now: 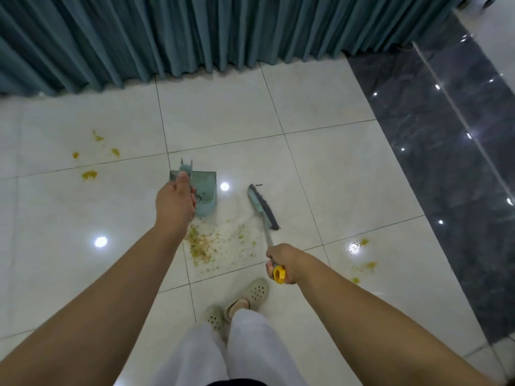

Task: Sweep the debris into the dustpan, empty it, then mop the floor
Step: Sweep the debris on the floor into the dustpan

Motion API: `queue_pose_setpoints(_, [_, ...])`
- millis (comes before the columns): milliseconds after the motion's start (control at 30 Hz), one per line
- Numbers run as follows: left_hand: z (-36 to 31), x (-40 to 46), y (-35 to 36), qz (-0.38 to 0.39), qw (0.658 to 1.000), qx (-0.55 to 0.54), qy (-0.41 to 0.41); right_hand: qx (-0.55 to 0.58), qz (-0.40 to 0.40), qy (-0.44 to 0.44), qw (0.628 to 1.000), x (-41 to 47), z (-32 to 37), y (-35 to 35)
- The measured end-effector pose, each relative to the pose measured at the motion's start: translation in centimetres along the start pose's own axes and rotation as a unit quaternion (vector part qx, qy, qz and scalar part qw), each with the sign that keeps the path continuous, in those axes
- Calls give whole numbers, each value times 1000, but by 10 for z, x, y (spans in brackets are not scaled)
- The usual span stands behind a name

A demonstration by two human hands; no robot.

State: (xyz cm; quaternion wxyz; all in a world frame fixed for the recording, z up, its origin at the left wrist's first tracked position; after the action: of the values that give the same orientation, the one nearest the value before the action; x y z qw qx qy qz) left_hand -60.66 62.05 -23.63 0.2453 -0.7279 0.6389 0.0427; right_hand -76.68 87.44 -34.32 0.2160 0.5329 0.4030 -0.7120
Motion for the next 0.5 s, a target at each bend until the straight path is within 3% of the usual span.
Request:
queue_pose_setpoints(267, [15, -4, -55, -22, 1000, 8, 3, -59, 55, -18, 997, -45, -48, 57])
queue_pose_setpoints(500, [12, -14, -68, -20, 1000, 14, -3, -61, 27, -28, 997, -70, -50, 57])
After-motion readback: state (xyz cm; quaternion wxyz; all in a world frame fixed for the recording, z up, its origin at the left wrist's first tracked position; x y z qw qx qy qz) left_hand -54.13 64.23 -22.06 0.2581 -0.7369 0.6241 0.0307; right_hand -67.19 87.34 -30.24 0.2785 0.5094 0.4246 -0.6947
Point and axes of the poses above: each hand's wrist, its own x-axis towards the middle knuckle, its own y-axis out of the palm, z = x × y, the point moved 10 cm from there along x, towards the middle knuckle, and after that the axes turned 15 degrees about -z, right-handed, at the moved point
